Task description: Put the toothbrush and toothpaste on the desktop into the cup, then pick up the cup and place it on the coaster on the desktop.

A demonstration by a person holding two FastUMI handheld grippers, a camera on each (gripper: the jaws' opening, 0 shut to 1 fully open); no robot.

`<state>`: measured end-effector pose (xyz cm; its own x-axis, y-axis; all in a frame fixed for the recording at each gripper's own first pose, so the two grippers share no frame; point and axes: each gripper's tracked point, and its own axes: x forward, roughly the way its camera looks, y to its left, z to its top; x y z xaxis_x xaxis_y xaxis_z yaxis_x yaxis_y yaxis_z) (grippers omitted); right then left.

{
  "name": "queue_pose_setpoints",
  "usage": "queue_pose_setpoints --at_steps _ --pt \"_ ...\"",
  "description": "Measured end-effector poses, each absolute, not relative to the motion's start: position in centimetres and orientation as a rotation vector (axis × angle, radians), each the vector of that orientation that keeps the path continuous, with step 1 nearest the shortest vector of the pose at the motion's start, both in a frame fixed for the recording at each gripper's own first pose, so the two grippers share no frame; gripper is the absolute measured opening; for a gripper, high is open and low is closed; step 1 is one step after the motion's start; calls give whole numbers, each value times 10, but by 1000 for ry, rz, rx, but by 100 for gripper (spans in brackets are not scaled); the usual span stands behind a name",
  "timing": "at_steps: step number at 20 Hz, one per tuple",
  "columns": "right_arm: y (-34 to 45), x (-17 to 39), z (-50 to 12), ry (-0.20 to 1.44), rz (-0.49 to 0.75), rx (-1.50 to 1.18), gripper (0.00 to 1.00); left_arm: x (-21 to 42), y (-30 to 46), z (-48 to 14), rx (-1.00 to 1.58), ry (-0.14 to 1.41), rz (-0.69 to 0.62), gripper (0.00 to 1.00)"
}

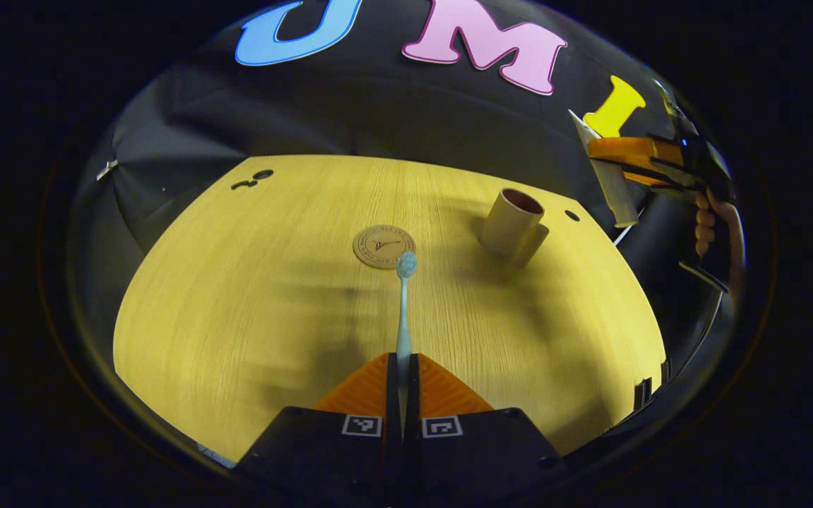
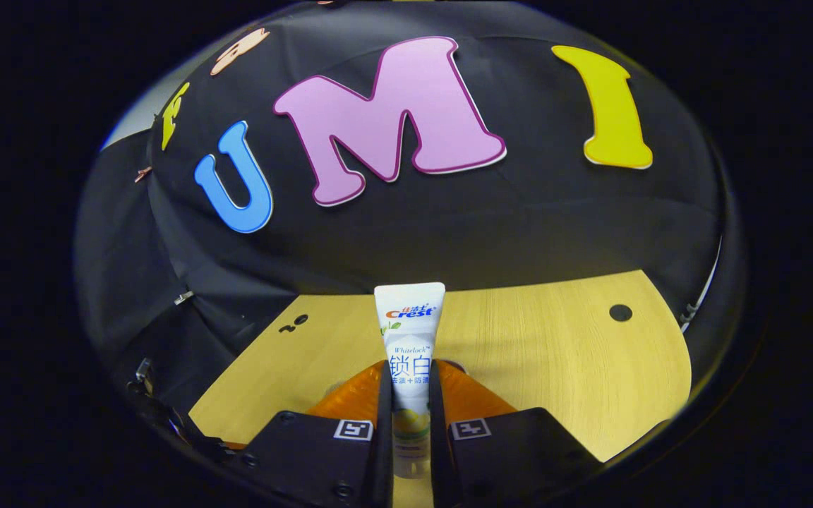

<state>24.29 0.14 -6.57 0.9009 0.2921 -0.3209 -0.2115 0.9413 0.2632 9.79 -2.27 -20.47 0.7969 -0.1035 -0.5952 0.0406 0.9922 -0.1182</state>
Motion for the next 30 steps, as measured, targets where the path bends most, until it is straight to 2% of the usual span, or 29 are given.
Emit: queue_pose_setpoints --at_steps 5,10,20,27,28,29,30 --pt "11 280 -56 255 286 222 25 110 -41 -156 -154 502 -94 6" --pt "9 320 -55 131 280 204 25 122 -48 -130 -193 445 -97 6" --pt "15 341 -122 128 307 180 25 135 -33 -120 -230 405 -18 6" --pt "15 344 -160 119 287 136 25 141 -50 -121 -244 396 -31 6" --pt "14 344 -167 128 283 140 25 142 -54 -121 -245 394 -35 7" --pt "12 344 -171 131 277 140 19 143 -58 -121 -247 393 -41 7" --pt "11 343 -175 136 280 140 26 144 -61 -121 -246 392 -45 6"
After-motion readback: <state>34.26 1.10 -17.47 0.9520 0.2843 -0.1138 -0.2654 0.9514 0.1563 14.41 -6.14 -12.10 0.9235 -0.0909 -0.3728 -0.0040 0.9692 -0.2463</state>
